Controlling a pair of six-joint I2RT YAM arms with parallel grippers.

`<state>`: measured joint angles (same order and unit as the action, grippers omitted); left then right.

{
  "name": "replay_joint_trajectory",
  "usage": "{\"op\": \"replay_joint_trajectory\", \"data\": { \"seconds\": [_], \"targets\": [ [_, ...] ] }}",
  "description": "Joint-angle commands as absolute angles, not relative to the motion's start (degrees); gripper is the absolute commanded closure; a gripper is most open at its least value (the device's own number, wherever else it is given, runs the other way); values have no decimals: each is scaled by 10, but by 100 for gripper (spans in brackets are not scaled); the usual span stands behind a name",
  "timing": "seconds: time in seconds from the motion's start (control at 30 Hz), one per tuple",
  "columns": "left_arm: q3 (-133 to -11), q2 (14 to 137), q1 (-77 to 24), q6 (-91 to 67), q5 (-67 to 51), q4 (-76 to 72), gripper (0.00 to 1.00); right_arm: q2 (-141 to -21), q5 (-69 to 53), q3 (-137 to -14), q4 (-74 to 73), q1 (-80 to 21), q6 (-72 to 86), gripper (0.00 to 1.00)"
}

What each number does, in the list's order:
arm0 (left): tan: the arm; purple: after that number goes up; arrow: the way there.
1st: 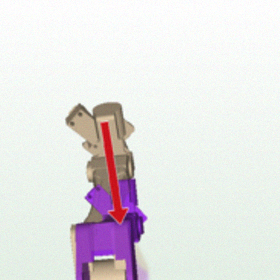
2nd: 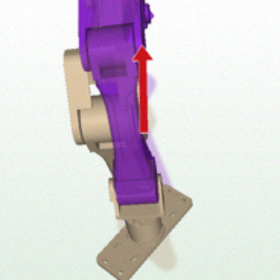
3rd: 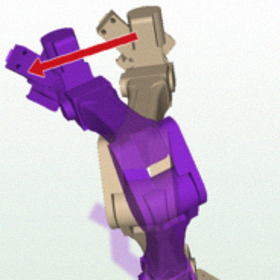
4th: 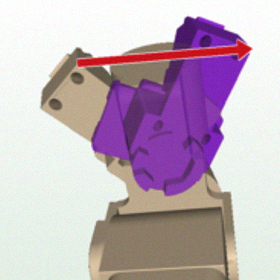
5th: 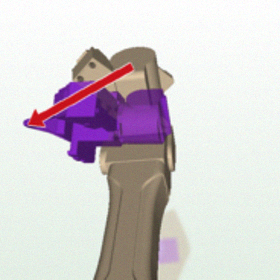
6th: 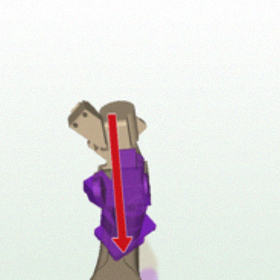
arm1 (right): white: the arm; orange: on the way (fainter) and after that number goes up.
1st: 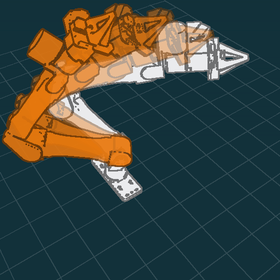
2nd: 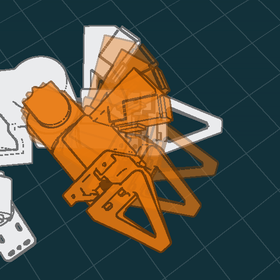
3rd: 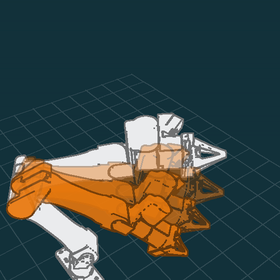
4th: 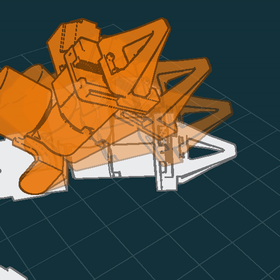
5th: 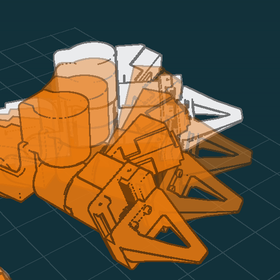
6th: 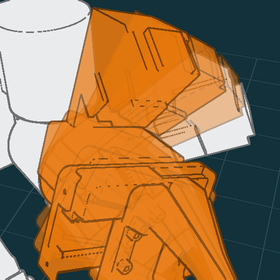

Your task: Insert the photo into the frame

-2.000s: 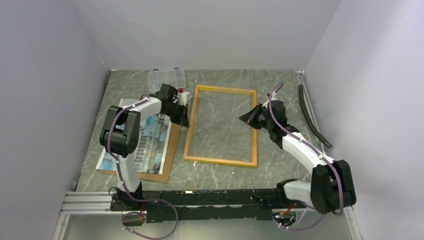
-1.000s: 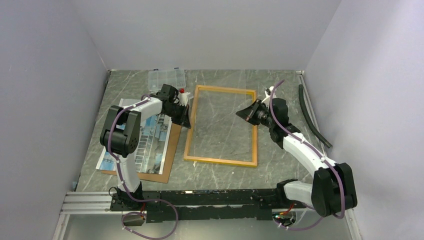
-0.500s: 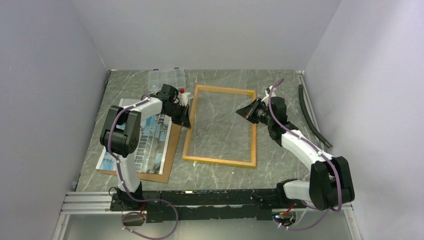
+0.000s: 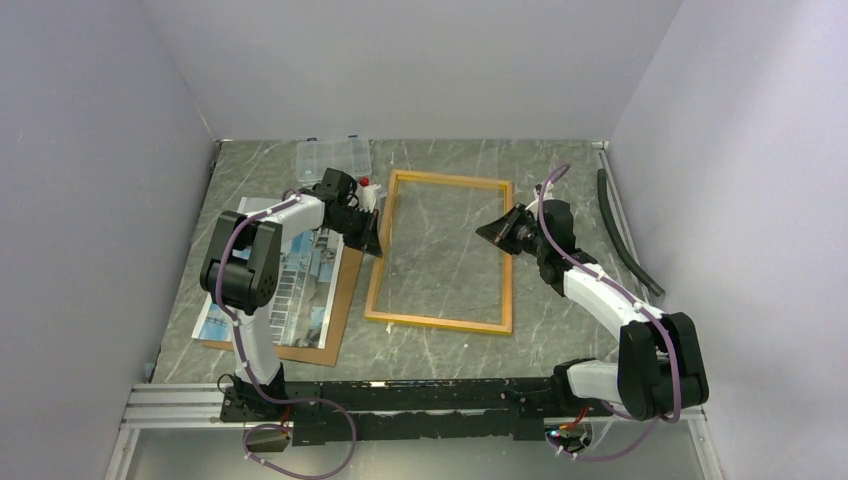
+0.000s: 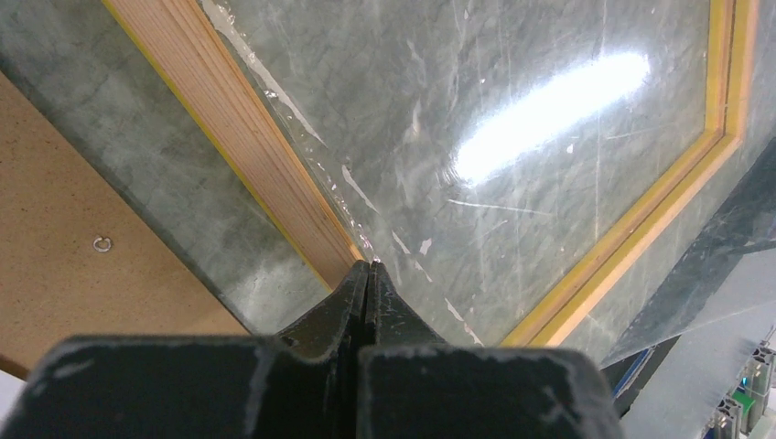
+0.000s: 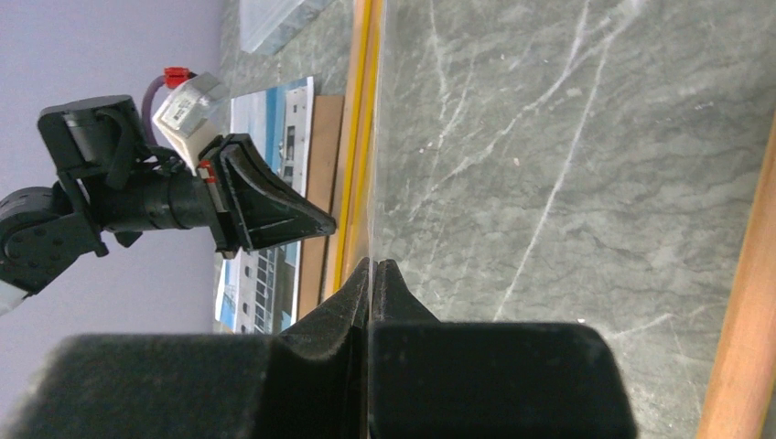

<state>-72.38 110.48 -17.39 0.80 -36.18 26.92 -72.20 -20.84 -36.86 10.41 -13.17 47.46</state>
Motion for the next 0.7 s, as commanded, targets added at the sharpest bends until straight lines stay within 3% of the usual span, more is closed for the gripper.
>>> {"op": "replay_joint_trajectory", "data": {
  "seconds": [0.0, 0.67],
  "targets": [
    [-731, 1094, -175, 9, -379, 270, 97, -721, -207, -370, 149, -129, 481, 100],
    [-782, 1097, -124, 25, -425, 309, 97, -701, -252, -353, 228, -126, 510, 100]
  ]
}}
